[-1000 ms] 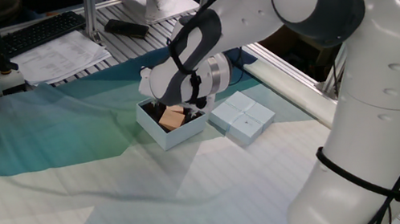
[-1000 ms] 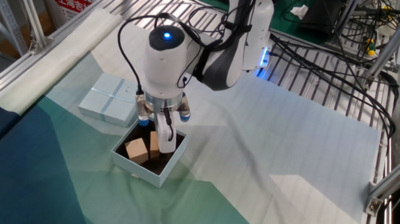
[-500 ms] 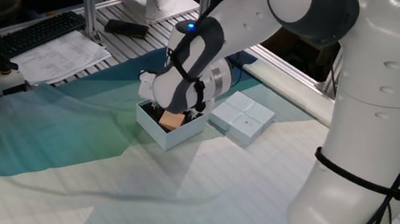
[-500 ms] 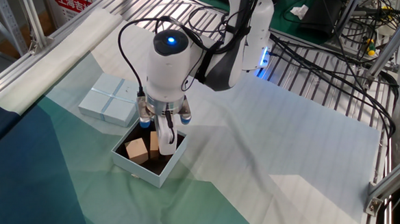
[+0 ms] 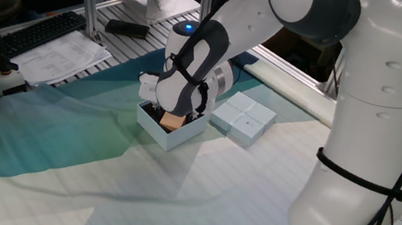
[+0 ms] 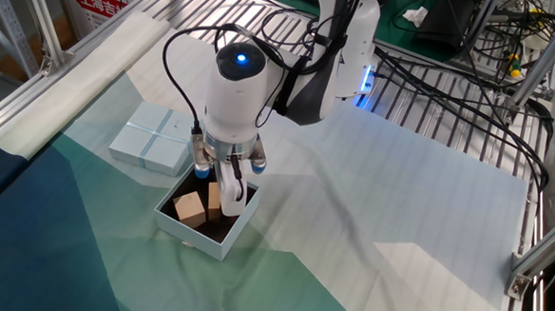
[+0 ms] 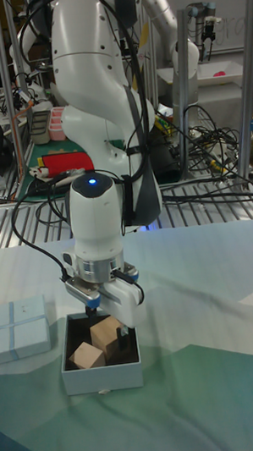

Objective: Take everything out of the gift box

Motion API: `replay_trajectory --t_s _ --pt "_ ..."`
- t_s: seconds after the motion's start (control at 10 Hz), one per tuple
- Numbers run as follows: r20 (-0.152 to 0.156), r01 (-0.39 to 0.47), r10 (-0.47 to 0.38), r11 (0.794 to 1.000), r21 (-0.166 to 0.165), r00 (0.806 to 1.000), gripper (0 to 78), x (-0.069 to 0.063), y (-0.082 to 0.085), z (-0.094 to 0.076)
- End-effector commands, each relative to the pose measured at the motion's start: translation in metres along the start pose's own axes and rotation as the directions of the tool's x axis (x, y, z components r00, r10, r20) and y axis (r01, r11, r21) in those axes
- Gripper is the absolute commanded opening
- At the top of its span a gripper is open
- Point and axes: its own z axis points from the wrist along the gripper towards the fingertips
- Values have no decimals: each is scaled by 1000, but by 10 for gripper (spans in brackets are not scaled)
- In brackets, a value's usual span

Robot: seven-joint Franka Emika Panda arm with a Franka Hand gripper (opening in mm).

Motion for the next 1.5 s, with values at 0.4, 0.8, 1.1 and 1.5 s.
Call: replay_trajectory --t_s 0.4,0.8,1.1,1.5 --pt "2 -12 12 1000 10 1000 13 -1 0 -1" --pt "2 -12 12 1000 10 1000 13 -1 0 -1" --pt "2 -12 12 1000 10 1000 13 -1 0 -1" --pt "-11 -6 7 1000 17 1000 13 -4 5 -31"
